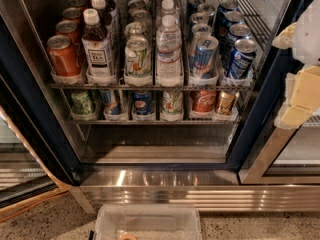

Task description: Pick redbull can from top shelf of fridge

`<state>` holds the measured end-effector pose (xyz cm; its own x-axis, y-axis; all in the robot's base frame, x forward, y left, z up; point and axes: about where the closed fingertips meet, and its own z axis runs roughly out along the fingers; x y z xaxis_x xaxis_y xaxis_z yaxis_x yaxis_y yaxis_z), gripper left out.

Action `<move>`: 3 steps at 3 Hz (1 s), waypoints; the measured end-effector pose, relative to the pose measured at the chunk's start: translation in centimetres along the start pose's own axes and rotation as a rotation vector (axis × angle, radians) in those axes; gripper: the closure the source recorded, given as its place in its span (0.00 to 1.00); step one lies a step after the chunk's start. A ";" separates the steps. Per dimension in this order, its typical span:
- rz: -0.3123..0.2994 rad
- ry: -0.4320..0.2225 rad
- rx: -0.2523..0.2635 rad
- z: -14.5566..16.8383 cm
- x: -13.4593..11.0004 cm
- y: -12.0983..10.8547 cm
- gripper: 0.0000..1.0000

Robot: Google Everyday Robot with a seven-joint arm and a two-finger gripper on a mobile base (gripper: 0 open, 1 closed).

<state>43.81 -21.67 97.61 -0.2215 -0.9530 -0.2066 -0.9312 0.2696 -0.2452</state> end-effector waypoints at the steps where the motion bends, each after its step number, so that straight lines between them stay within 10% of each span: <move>1: 0.000 0.000 0.000 0.0 0.0 0.0 0.00; 3: 0.013 -0.194 -0.064 4.3 -0.8 4.0 0.00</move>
Offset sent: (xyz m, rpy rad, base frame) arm -0.0220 0.0061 -0.0481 0.1850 0.0494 0.0102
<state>41.46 -19.28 92.75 -0.1796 -0.9032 -0.3899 -0.9465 0.2667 -0.1818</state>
